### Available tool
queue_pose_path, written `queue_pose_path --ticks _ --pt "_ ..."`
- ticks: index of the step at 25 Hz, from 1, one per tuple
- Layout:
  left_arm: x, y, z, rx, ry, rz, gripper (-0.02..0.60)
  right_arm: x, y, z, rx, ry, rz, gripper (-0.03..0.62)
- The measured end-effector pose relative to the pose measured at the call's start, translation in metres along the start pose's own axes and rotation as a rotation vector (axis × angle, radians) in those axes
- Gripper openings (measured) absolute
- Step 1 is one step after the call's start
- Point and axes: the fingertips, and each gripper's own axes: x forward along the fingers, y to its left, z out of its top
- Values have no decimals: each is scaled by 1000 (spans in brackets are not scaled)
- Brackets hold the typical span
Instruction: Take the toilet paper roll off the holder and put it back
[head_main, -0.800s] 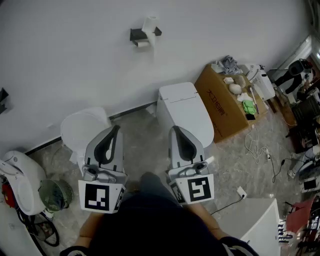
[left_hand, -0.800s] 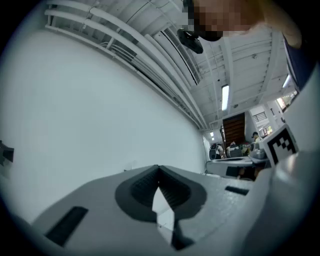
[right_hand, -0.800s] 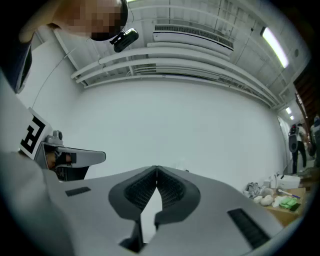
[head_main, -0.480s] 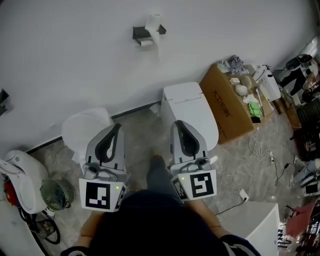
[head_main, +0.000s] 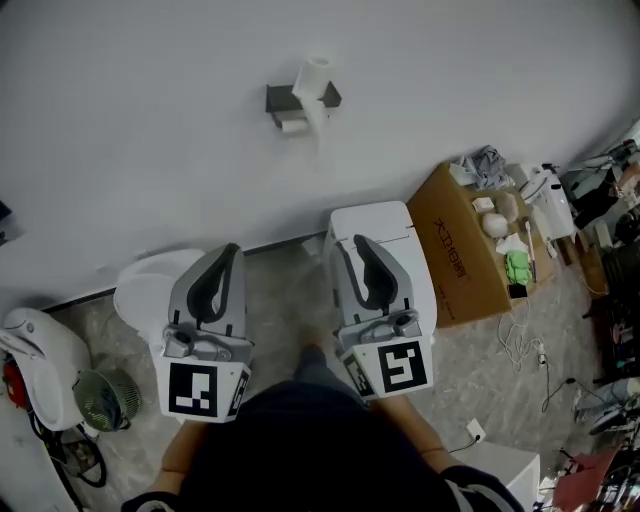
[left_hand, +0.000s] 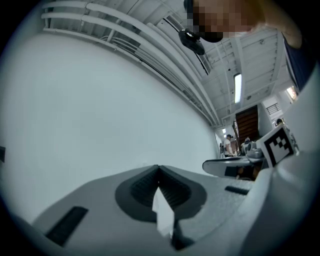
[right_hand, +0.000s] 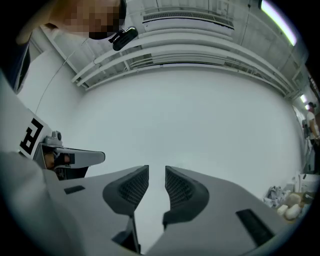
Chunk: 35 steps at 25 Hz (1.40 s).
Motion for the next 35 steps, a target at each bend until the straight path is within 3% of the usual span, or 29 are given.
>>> queue_pose_path --ticks 10,19,26,35 --pt "112 4 -10 7 24 95 2 90 -85 -15 20 17 99 137" --pt "179 -1 -20 15 33 180 2 141 -140 -33 41 16 182 138" --pt "201 -5 -37 13 65 224 2 162 -161 -49 58 32 230 139" --pt "195 9 -50 3 98 276 2 173 -154 -64 75 62 265 140"
